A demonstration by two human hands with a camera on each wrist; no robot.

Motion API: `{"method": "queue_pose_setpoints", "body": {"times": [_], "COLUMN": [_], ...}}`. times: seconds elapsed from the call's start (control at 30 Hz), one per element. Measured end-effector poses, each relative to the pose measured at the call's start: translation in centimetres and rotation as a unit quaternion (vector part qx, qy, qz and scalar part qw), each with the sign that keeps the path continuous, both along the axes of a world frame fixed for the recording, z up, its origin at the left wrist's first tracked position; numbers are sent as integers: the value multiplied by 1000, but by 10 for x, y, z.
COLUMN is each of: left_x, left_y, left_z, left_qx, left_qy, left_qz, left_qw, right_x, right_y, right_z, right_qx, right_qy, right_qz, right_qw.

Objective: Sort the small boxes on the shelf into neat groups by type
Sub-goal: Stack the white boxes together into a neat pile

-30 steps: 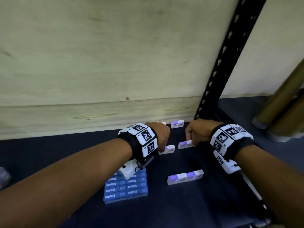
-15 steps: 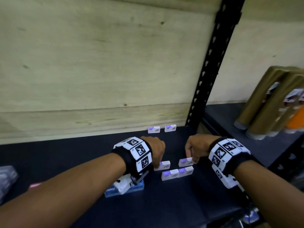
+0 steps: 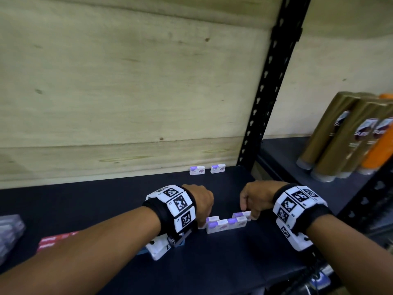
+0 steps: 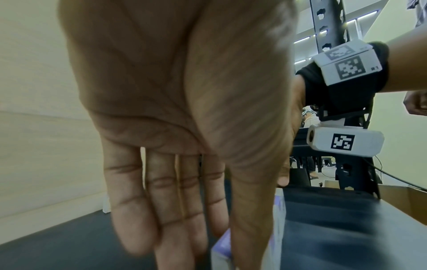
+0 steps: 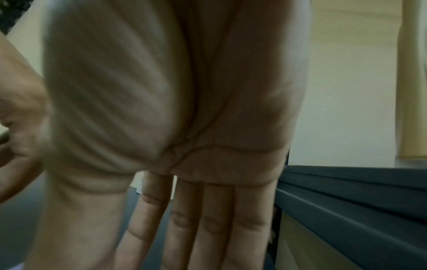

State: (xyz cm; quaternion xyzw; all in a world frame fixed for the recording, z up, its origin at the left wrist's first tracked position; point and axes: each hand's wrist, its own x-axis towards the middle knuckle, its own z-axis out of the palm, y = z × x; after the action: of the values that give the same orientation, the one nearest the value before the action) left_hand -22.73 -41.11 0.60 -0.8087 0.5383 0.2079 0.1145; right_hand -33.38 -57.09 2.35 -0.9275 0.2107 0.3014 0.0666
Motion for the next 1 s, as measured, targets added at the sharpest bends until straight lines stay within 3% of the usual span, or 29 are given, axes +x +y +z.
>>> {"method": "queue_pose_setpoints", "body": {"times": [0.17, 1.0], "left_x": [-1, -13], "left_y": [-2, -12], "left_z": [-1, -12], "left_qx": [21, -46], "left_qy": [77, 56], "left_qz": [-10, 0], "left_qw": [997, 997], "right_x": [-2, 5], "right_y": [2, 19], "right_z": [-1, -9], "right_qx": [36, 50], "right_qy": [29, -9], "right_qz": [-2, 40], "right_qw": [999, 998]}}
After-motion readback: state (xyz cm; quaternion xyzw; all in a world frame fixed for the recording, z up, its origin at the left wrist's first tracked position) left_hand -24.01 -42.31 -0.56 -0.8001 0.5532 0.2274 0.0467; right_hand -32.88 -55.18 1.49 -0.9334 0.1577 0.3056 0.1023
